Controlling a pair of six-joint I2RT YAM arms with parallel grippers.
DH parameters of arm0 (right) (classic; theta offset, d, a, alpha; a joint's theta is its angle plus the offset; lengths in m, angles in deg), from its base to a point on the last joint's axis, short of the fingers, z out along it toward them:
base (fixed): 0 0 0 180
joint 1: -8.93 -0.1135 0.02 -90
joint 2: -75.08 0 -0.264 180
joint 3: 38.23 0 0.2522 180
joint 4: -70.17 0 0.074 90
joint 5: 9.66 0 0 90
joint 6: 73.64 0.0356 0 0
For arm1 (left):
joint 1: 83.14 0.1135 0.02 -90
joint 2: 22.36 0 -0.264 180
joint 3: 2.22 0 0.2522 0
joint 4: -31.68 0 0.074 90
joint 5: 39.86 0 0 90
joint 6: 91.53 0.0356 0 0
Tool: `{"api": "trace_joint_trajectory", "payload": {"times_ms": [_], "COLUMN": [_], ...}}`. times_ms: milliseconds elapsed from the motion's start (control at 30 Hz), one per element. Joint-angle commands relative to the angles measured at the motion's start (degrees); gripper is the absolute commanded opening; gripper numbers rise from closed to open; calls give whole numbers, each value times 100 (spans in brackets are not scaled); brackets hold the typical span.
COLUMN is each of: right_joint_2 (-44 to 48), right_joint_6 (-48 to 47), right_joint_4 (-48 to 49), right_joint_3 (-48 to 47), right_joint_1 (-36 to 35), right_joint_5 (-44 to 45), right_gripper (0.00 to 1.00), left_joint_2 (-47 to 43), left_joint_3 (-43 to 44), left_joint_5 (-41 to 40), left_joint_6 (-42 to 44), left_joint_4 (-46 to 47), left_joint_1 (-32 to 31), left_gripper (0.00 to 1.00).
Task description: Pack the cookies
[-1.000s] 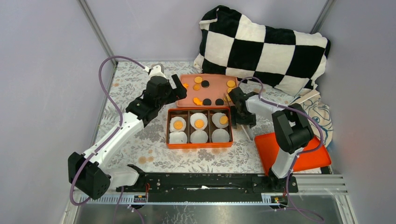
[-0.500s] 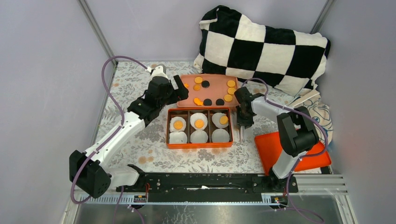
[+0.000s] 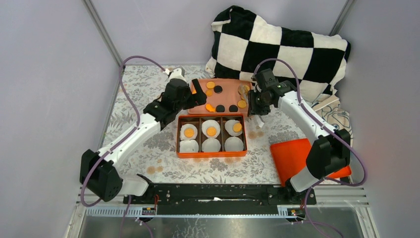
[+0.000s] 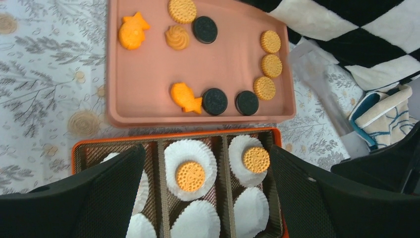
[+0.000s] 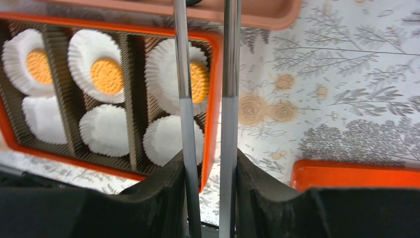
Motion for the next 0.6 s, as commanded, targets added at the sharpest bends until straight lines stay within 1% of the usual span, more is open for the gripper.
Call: {"api": "trace_joint_trajectory", "payload": {"times_ms": [0,133,233,433,567], "right_joint_2": [83,100,75,-494,-567], "right_joint_6": [-182,-213,-217,-198,-121], "right_joint_4": [-274,-376,-183,-207,-229], "right_joint_3": [-257,-398,-381,-736,-595], "right_joint_1": [14,18,14,14,15], "right_joint_5": [-818,-501,-364,-20,241], "right_gripper": [38,38,38,41,42], "left_joint_2": [397,497,449,237,135], "left_joint_3": [594,624,476,337,293], "left_joint_5": [214,203,154,-79,-202], "left_joint_6": [14,21,19,89,155], "left_joint_4": [403,422,441,407,352], "left_joint_1": [-68,-196,-217,-212,-213], "left_gripper": [99,99,99,99,99]}}
